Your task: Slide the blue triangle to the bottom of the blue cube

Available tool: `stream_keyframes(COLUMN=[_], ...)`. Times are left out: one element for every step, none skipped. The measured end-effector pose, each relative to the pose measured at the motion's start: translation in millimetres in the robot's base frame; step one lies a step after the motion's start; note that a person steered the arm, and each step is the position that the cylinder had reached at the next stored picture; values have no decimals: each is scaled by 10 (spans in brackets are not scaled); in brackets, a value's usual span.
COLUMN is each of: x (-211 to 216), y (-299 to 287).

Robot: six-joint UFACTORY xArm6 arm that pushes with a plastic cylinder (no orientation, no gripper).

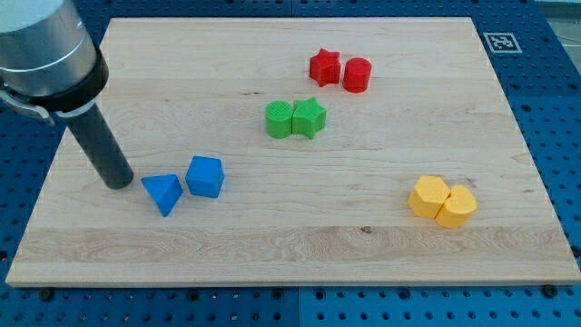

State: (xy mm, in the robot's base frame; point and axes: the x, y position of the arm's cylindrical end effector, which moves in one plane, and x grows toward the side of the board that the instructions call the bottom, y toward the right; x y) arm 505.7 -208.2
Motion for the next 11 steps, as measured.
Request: stream_keyframes(x=[-17,117,264,265,192,171,171,258,390,434,434], y=[-102,-325,-243,-72,82,253,385,385,453,709,993])
